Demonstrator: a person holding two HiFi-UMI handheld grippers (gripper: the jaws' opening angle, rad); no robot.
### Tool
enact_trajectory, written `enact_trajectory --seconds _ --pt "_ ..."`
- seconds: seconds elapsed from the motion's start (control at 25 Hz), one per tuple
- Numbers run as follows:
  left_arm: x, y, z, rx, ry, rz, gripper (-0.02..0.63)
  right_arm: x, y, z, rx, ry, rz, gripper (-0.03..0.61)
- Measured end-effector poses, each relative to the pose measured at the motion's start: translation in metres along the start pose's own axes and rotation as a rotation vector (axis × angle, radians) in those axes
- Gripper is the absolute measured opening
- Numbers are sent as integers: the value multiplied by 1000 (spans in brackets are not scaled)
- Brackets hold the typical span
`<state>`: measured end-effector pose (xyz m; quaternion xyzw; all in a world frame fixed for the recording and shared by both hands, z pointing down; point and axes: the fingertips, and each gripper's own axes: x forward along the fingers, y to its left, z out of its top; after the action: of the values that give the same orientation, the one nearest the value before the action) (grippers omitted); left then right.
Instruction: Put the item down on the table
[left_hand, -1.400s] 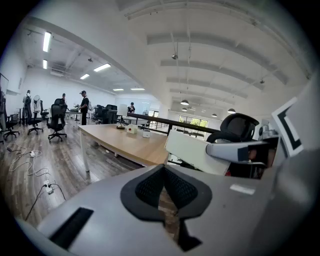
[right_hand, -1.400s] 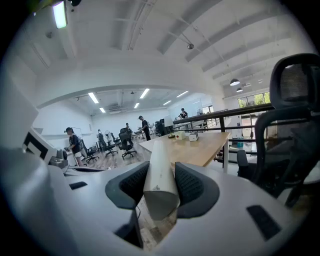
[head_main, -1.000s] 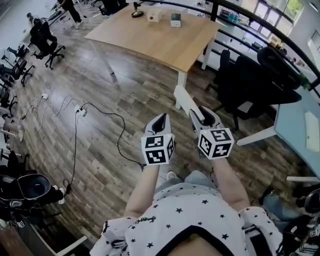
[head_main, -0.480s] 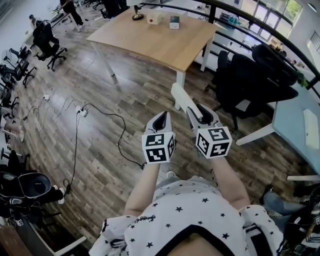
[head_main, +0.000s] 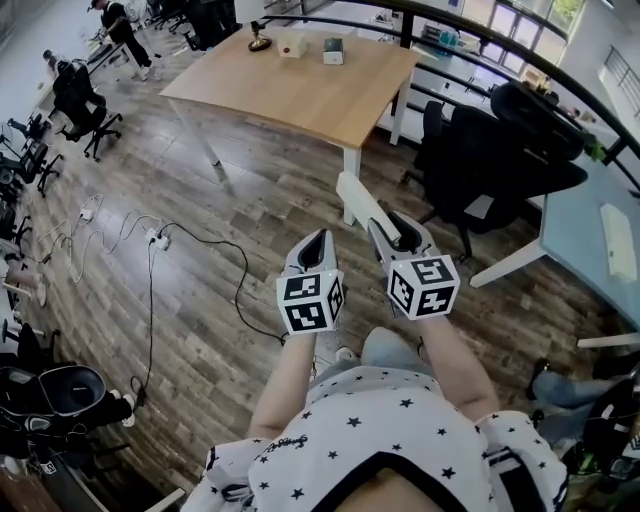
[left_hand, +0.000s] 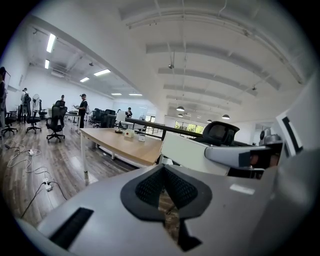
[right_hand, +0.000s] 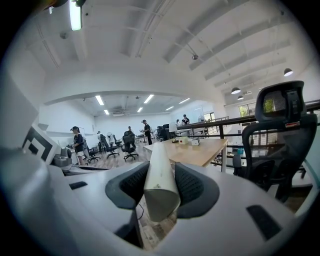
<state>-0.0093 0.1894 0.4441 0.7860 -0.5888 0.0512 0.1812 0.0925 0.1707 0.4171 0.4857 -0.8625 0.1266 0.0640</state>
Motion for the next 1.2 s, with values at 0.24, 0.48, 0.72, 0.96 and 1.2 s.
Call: enact_trajectory --seconds 0.24,0.48,0.72,0.96,1.2 --pt "15 5 -6 -12 20 -3 11 14 -8 -6 16 16 -2 150" --pt "49 23 6 -12 26 1 11 50 -25 2 29 15 -3 150" --pt "105 43 27 -9 22 -2 11 103 -52 17 10 15 -4 150" --pt "163 57 59 10 24 7 11 158 -85 43 22 9 9 150" --pt "218 68 85 -5 23 26 11 208 -121 65 13 13 22 150"
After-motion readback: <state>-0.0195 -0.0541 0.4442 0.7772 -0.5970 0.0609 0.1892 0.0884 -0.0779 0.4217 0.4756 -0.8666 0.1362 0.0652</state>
